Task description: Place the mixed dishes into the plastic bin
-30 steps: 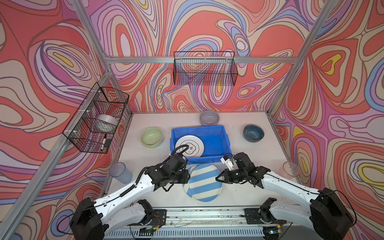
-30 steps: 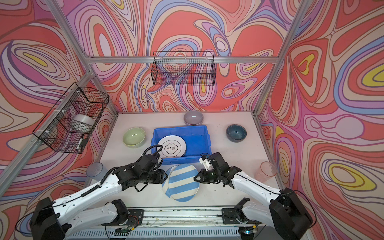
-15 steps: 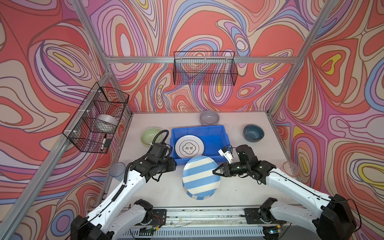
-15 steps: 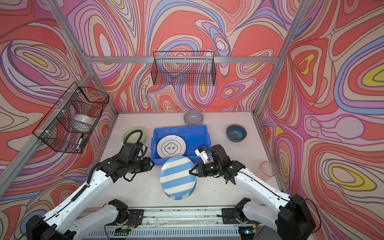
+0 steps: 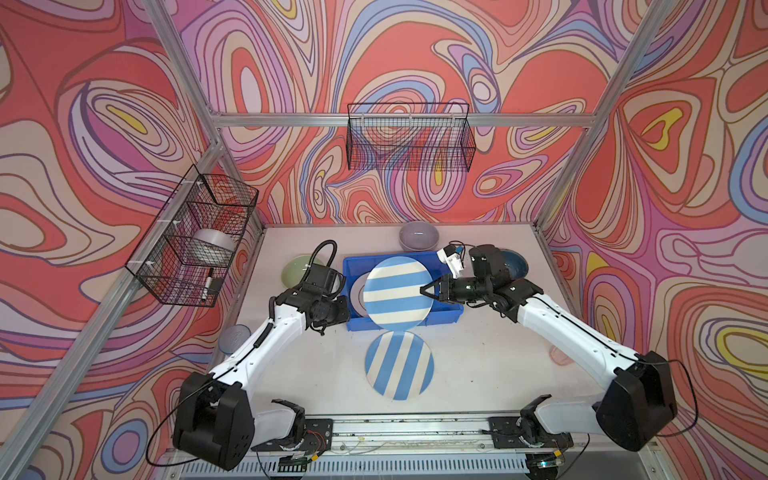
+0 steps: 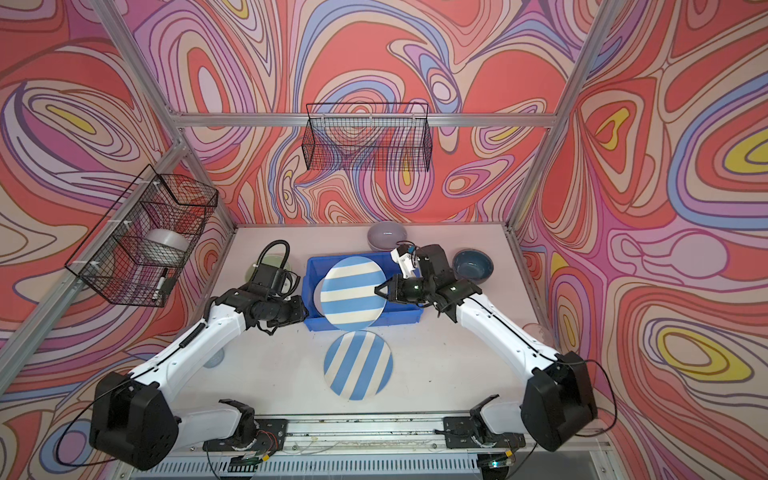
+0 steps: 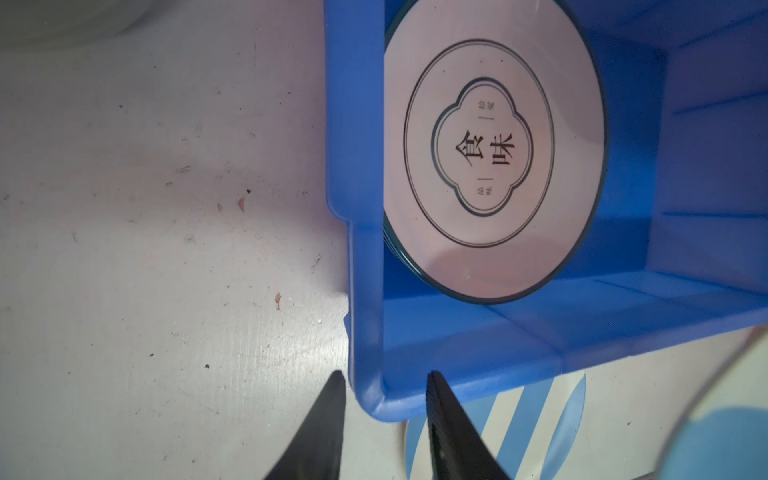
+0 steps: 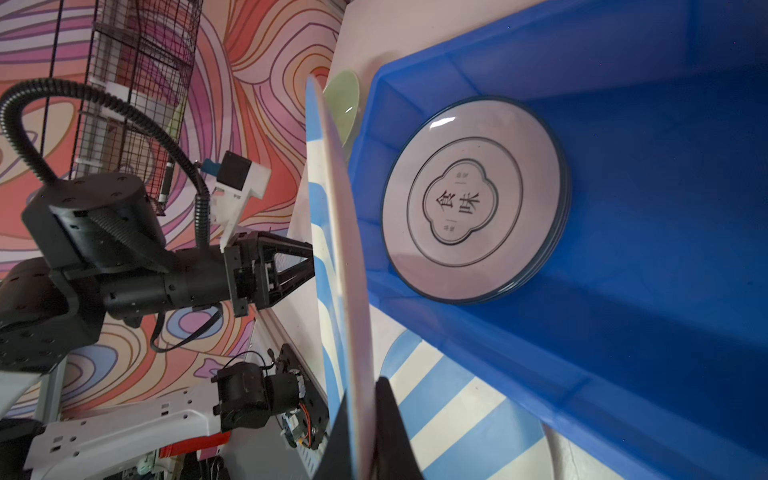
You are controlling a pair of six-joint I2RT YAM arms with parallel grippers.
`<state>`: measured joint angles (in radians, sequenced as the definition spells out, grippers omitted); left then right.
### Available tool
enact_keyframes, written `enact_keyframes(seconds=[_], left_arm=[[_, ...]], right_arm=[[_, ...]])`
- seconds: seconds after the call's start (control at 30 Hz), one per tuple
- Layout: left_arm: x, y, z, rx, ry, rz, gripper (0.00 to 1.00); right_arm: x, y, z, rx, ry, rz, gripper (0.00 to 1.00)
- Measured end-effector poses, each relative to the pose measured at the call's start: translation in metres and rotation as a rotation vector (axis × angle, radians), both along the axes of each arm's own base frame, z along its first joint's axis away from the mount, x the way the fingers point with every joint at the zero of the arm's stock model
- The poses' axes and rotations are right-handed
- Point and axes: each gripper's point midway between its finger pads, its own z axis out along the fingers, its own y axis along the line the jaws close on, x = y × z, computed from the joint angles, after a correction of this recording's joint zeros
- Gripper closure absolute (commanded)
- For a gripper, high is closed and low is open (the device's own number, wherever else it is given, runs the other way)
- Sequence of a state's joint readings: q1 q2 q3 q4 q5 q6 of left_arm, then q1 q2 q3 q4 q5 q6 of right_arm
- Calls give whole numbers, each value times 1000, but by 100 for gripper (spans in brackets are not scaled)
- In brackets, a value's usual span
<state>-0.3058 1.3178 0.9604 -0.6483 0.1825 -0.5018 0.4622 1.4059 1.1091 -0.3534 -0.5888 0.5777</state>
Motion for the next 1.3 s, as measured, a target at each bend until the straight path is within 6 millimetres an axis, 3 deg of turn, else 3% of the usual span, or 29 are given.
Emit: enact_keyframes(seconds=[0.2,0.57,0.93,1.1,1.3], left_arm=[[10,0,-5,23,13,-15,67],[15,-1,-9,32,25,-25,70],[16,-1,-12,36,32,-29,72],[16,-1,-12,32,33,-29,72],[15,-2,-12,24,35,-33,72]], right_arm=[[29,-3,-13,-64,-8,-81,100],[61,7,-59,-102,59,-117,100],[69,20,-88,-71,134,-107,99],[72,29,-89,-42,131,-97,93],[70,37,-111,-52,176,-85,84]])
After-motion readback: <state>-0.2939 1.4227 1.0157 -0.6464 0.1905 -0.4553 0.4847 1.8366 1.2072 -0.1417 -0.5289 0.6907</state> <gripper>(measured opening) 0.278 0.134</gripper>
